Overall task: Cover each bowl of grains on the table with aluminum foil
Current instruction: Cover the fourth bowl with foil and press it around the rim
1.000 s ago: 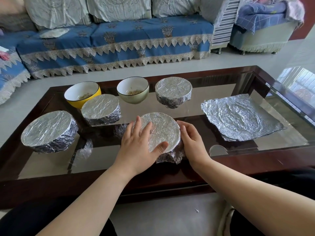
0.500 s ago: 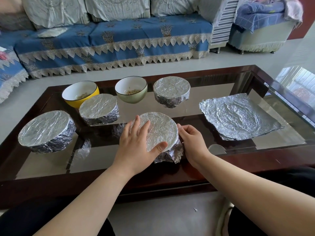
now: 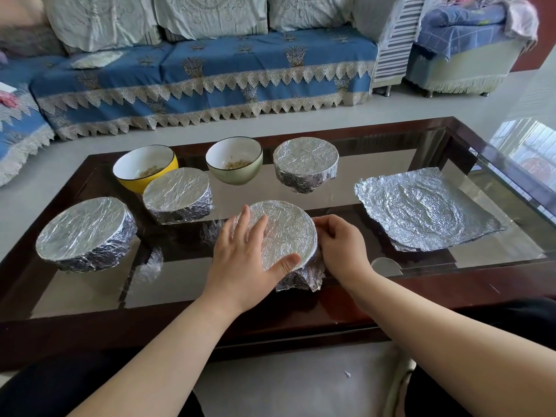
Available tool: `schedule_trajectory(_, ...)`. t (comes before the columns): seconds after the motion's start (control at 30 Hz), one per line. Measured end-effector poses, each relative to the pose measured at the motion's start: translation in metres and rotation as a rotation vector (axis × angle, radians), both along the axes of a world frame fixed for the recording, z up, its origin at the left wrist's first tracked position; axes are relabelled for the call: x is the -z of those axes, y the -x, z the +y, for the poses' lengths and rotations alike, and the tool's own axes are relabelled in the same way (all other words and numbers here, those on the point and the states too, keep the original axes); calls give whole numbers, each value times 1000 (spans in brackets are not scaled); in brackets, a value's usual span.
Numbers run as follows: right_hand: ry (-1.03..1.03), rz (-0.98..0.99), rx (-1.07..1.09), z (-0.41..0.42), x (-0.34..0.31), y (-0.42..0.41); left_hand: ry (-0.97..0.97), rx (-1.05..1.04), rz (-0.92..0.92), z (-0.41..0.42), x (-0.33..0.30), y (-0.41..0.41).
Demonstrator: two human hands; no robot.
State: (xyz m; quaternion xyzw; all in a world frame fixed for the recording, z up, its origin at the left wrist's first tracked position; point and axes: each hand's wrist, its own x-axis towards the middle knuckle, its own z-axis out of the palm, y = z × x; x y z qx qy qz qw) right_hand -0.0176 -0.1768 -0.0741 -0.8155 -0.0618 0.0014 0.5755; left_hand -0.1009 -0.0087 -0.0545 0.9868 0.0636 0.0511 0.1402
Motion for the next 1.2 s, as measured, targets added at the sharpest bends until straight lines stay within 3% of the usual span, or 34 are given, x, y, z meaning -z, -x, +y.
schedule_trajectory(0.13,159,-64,-103,-10,-4,0,-9,-1,-14,0,1,1)
schedule_trajectory(0.4,287,-129,-258,-20,-8,2,23,-20,-45,-5,-1,1)
schedule_trajectory(0.5,185,7,-322,-20,-11,-7,45,-65,-54,-10,-3,3)
schedule_trajectory(0.6,-95,218,-298,-20,-14,-16,71,-80,-14,-13,-10,4)
schedule_trajectory(0.67,-188,250,-322,-20,-16,-17,154,-103,18,-9,-16,5)
schedule_trajectory(0.77,-95,209,-371,-17,-22,-11,173,-121,41,2,-23,5)
schedule_trajectory(1.03,30,98,-377,-11,-12,-1,-96,-34,47,19,-18,3)
schedule_trajectory(1.2,6,49,-335,-8,-6,4,-66,89,77,21,-12,1)
